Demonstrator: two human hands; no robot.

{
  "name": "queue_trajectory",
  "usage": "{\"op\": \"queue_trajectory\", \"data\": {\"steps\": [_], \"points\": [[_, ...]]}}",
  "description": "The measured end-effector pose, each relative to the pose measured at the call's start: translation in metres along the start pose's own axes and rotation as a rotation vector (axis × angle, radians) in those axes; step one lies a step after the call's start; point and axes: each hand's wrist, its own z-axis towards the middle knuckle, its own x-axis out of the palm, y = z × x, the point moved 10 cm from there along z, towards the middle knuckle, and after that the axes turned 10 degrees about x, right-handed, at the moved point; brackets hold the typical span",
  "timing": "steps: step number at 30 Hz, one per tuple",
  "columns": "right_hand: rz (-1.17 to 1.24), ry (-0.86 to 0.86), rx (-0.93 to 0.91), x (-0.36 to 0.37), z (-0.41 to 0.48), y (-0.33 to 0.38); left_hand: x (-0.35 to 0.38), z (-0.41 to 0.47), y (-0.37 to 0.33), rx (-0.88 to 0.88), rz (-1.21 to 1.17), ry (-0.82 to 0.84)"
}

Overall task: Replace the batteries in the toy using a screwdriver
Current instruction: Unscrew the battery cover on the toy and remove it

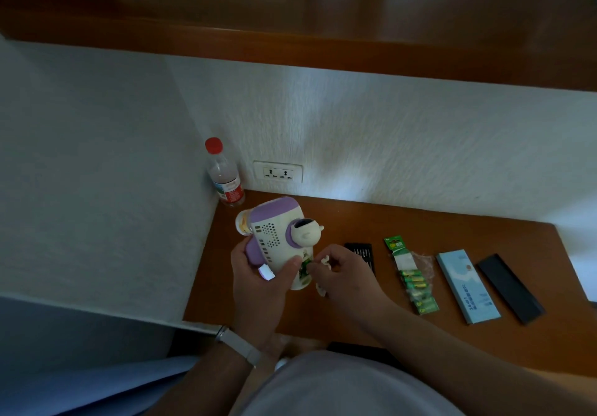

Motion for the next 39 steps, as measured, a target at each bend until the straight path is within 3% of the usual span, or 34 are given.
{"op": "queue_trajectory", "data": {"steps": [7, 20, 31, 39], "points": [[0.067, 0.015, 0.036, 0.000, 0.007, -0.018, -0.009, 0.004, 0.019, -0.105, -0.069, -0.031], [-0.163, -0.016, 0.283, -0.014, 0.069, -0.115, -0.024, 0.003, 0.068, -0.294, -0.085, -0.074], [-0.617, -0.013, 0.131, -0.007, 0.124, -0.113, -0.013, 0.005, 0.084, -0.365, -0.056, -0.029], [-0.715, -0.013, 0.049, 0.003, 0.153, -0.093, -0.014, 0.001, 0.088, -0.385, -0.038, -0.033]]}}
